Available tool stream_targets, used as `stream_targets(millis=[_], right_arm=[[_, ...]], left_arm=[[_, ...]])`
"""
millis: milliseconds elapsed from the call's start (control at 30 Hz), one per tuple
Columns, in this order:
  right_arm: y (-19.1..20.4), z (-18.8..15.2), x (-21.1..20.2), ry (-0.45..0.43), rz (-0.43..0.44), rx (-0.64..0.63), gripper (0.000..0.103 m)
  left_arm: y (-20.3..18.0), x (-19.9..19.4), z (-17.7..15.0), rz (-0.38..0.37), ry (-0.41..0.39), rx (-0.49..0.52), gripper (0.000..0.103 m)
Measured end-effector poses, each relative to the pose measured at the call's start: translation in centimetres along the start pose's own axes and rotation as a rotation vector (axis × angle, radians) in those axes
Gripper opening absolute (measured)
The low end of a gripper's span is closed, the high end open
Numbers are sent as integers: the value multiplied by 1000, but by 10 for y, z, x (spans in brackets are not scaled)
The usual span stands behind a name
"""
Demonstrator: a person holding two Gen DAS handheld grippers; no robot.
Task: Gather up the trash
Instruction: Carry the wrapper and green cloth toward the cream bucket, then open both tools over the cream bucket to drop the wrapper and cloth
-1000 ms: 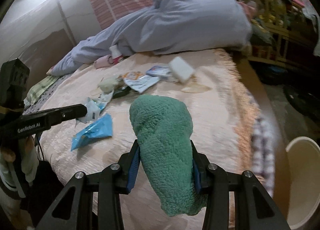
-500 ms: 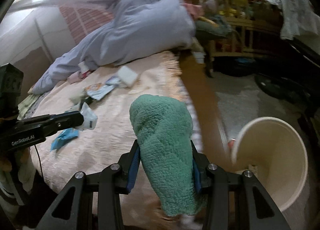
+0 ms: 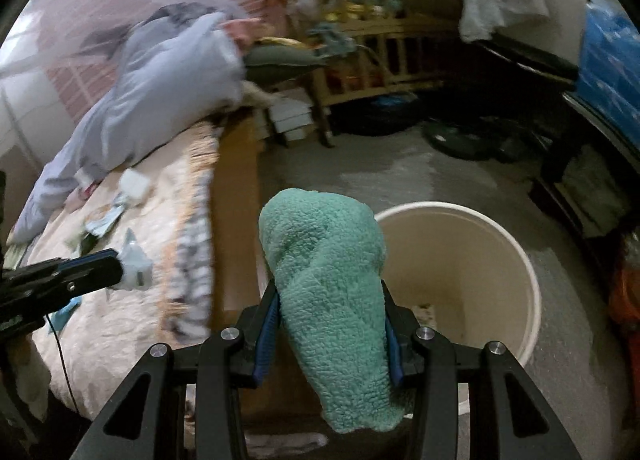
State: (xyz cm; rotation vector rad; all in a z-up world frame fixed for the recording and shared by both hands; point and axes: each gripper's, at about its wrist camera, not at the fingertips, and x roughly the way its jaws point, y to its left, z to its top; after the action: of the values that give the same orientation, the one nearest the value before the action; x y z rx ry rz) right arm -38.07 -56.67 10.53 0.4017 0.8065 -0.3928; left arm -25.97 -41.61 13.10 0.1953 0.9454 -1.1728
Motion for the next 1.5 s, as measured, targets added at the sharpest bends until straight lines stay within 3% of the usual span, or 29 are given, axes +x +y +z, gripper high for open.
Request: stream_targets(millis=[333, 700, 733, 800, 900, 1167, 1500], right_arm=[[-52, -4, 8, -1, -69, 114, 42], [-78, -6, 10, 5, -115, 172, 45], [-80, -6, 10, 2, -125, 175, 46], [-82, -6, 11, -1, -136, 178, 48], [-85, -5, 12, 6, -151, 191, 48], [-81, -7, 15, 19, -133, 183, 48], [-54, -7, 17, 6, -103, 116, 48]], left_arm=[[-29, 55, 16, -43, 52, 29, 10], [-35, 88, 26, -91, 64, 15, 12], [-34, 89, 27, -99, 66, 8, 14], [-32, 90, 27, -104, 65, -4, 39], [-29, 86, 28, -112, 55, -27, 46], [-20, 72, 24, -71, 52, -50, 46], [4, 36, 3, 90, 20, -55, 46]])
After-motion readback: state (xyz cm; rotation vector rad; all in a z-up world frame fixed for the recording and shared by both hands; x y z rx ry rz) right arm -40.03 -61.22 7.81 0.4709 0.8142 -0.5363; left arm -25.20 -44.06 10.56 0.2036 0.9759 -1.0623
